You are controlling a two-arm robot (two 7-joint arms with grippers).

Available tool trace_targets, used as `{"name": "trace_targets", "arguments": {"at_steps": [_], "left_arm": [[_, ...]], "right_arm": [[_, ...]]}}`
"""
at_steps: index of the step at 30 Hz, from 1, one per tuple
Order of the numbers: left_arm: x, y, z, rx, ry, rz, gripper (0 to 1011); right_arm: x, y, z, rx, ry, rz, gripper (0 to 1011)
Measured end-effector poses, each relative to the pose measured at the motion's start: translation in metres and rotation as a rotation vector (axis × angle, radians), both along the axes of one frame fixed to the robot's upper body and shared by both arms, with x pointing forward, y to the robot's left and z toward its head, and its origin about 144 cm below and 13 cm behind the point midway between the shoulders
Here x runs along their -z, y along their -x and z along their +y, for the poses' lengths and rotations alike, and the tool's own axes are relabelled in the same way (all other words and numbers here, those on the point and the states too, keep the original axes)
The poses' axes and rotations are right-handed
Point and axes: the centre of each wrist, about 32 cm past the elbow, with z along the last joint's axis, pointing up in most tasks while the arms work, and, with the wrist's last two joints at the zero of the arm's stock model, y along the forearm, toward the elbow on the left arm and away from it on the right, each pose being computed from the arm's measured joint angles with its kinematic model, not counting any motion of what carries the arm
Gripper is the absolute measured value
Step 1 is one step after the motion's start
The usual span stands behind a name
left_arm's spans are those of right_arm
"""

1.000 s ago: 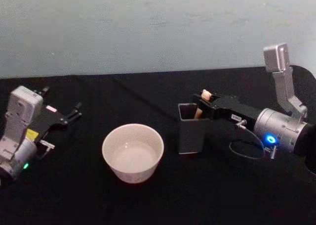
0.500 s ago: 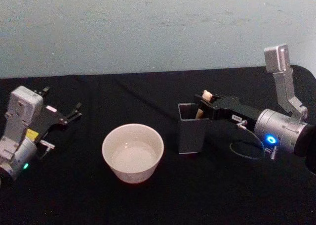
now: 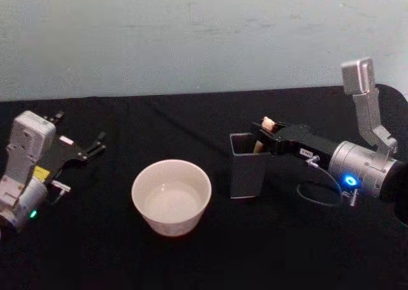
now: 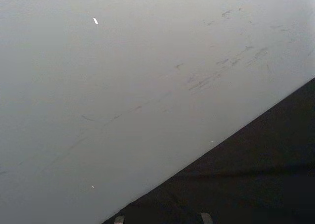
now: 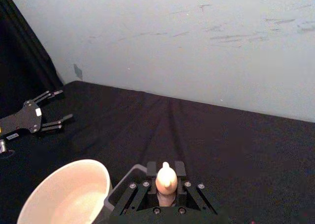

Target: Pick up the stirring spoon with one hand, stir inside the cup, then place it back in its original position.

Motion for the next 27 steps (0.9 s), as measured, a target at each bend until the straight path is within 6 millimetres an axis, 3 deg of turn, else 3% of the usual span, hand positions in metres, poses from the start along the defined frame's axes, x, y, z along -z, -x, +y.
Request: {"name": "trace_targets", "arguments": {"at_steps": [18,21,24,27], "left_arm": [[0.0,0.0,0.0,0.0,0.0,0.0,1001],[0.0,0.0,0.0,0.0,0.0,0.0,1001],[0.0,0.0,0.0,0.0,0.0,0.0,1002],[0.0,0.0,0.0,0.0,0.0,0.0,1001]], "right_arm": [[-0.0004,-0.0001,0.0,0.0,0.0,-0.002,215],[-0.0005,-0.0001,0.0001,0.0,0.0,-0.002,255],[-0.0006,-0.0001,0.0001,0.0,-0.001,-0.002,390],[-0.0007,-0.0001,0.0001,0.0,-0.001,-0.002,450]]}}
